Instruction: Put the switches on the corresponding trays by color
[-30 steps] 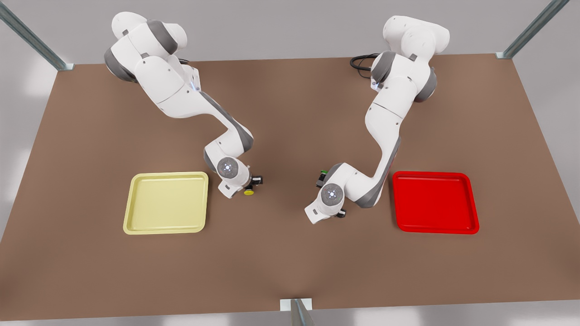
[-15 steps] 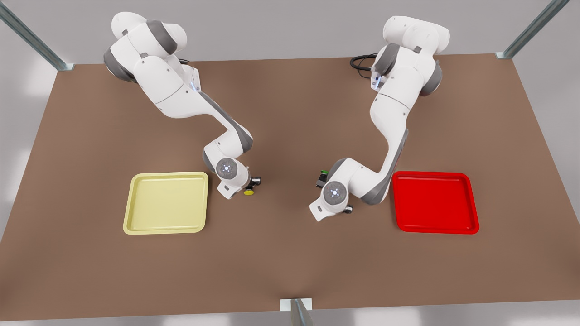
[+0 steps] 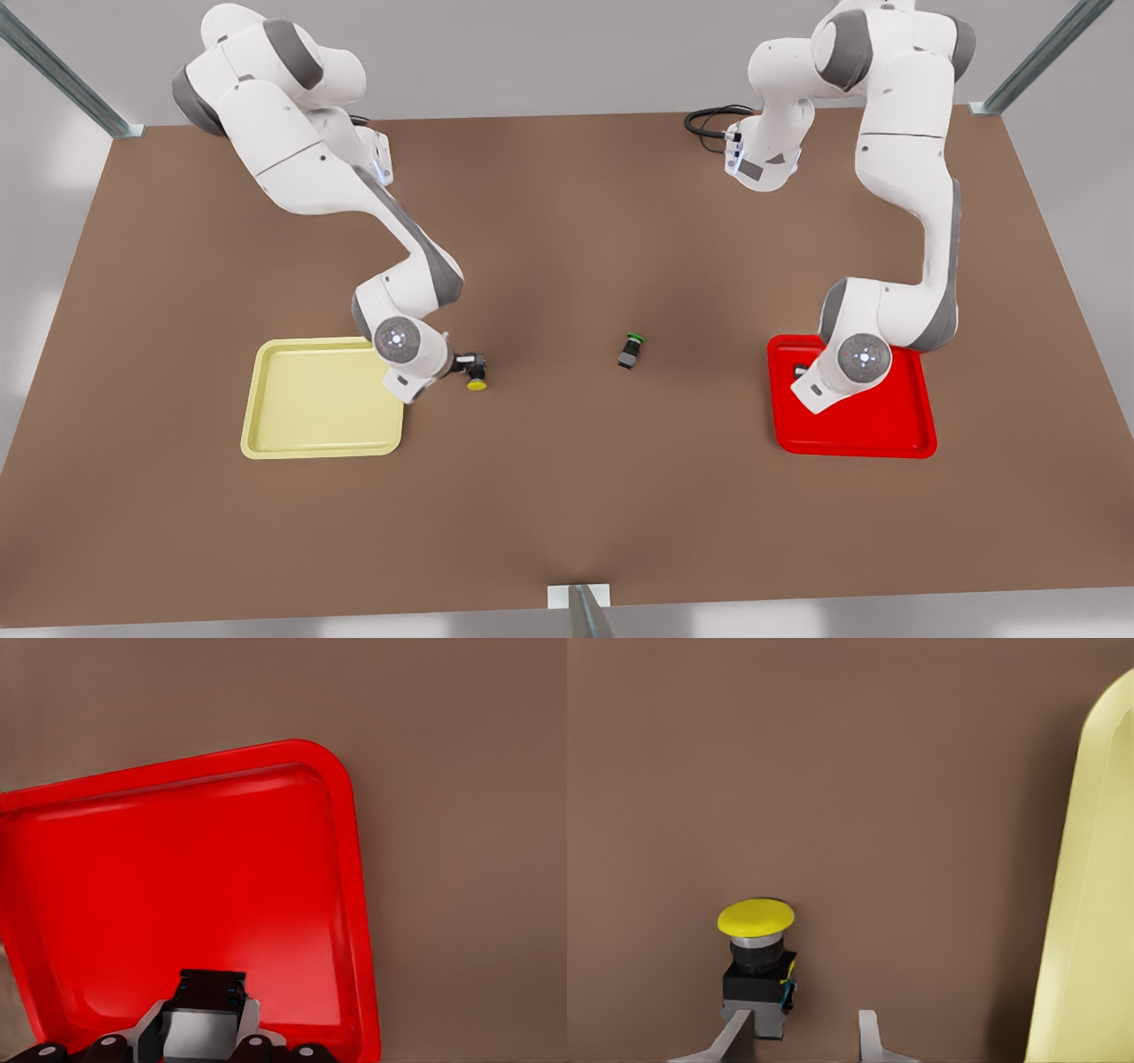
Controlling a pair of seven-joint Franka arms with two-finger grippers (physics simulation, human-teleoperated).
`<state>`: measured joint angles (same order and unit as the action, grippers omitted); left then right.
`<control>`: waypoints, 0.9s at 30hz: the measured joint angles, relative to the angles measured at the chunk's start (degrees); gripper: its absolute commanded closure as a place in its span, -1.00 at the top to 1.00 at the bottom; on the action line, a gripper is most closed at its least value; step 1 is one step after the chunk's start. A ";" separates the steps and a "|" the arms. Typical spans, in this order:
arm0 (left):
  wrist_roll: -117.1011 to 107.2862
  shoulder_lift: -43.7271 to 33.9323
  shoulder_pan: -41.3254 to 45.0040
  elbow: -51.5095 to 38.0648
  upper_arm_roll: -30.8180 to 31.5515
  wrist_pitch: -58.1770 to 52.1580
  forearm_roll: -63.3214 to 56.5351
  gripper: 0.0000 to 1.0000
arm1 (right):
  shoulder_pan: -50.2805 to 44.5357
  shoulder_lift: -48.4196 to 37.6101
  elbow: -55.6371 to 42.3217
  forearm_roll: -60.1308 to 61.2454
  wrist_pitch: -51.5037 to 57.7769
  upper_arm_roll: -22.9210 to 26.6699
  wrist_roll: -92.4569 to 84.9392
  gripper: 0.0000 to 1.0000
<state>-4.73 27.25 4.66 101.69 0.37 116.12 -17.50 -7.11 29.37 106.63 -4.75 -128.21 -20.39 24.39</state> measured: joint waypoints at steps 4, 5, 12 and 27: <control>0.00 0.01 0.05 0.00 -2.38 -1.21 1.51 0.99 | -3.96 0.00 5.59 2.56 -10.41 -0.78 5.75 1.00; 0.03 -0.15 0.12 -0.08 -2.98 -1.25 1.71 0.99 | -4.29 0.44 5.60 2.42 -10.61 -0.72 5.70 1.00; 0.21 -5.39 0.14 -21.07 -2.40 -22.92 3.75 1.00 | -3.66 4.58 4.46 0.53 -11.01 -0.26 5.06 1.00; 8.33 -24.43 -4.01 -15.56 -0.82 -29.20 18.47 1.00 | -3.51 7.37 2.17 -0.35 -11.53 -0.23 5.15 0.60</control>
<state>3.60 2.82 0.65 86.13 -0.45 86.92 0.97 -10.62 36.74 108.80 -5.10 -139.73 -20.62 29.53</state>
